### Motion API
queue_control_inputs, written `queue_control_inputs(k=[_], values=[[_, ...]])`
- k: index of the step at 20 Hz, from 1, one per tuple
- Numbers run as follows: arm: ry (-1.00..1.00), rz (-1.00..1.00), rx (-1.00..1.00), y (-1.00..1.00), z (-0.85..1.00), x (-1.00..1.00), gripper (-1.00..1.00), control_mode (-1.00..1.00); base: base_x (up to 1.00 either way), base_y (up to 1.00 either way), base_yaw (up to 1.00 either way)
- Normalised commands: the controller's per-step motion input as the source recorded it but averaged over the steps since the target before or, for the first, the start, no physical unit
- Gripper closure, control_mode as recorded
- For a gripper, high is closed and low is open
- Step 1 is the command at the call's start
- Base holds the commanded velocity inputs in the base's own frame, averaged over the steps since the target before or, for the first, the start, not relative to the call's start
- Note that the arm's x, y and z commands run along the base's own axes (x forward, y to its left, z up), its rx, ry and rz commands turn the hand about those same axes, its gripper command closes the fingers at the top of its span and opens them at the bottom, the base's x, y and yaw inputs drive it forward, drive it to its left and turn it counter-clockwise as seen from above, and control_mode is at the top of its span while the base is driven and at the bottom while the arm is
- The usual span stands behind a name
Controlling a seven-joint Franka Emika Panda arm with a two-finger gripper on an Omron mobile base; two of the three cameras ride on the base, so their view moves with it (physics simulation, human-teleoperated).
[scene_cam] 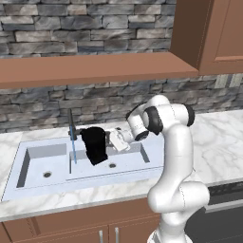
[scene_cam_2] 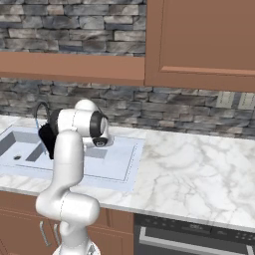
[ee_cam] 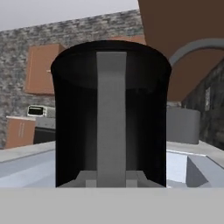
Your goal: Turn on the sink faucet and place the jug under the water for a few seconds to fill it up.
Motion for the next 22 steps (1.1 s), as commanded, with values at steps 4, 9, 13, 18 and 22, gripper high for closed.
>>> queue_control_inputs(k=[4,9,13,18,22], values=[[0.07,-0.03,-0.08,0.41,-0.19,0.05,1.00,-1.00,0.00,0.00,0.00],[0.02,-0.05,-0.07,0.35,-0.23,0.12,1.00,-1.00,0.00,0.00,0.00],[0.01,-0.09,-0.05,0.18,-0.15,0.23,1.00,-1.00,0.00,0.00,0.00],[0.00,-0.11,-0.04,0.21,-0.13,0.27,1.00,-1.00,0.00,0.00,0.00],[0.00,-0.12,-0.02,0.24,-0.15,0.30,1.00,-1.00,0.00,0.00,0.00]])
